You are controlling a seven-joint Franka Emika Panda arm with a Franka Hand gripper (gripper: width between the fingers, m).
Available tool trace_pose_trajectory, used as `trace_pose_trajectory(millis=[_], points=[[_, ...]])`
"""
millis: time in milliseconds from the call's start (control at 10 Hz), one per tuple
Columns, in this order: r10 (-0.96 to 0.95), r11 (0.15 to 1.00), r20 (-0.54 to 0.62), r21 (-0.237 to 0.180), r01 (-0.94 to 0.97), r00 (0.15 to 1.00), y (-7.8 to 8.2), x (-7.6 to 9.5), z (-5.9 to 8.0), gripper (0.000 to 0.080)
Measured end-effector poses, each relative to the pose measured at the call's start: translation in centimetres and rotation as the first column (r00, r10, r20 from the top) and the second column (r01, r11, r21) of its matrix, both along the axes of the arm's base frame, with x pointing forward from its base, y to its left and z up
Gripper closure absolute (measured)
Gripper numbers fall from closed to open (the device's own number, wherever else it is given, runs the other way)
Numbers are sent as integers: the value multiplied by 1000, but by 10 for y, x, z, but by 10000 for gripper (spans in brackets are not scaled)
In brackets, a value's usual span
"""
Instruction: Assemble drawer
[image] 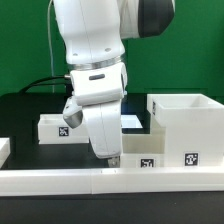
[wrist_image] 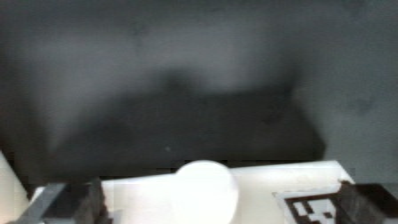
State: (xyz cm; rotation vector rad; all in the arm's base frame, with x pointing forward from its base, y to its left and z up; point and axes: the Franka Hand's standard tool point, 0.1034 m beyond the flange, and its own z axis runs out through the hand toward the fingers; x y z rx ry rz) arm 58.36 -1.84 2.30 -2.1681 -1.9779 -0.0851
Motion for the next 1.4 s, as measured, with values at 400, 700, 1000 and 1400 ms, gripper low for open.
trace_pose_trajectory(millis=[400,700,1000,1400], points=[[52,999,11,5,-52,999,8,2,0,151],[103,995,45,-14,-103,994,23,7,1,151],[98,995,41,-14,-98,994,22,6,-1,151],[81,997,30,-7,-81,996,47,8,3,151]])
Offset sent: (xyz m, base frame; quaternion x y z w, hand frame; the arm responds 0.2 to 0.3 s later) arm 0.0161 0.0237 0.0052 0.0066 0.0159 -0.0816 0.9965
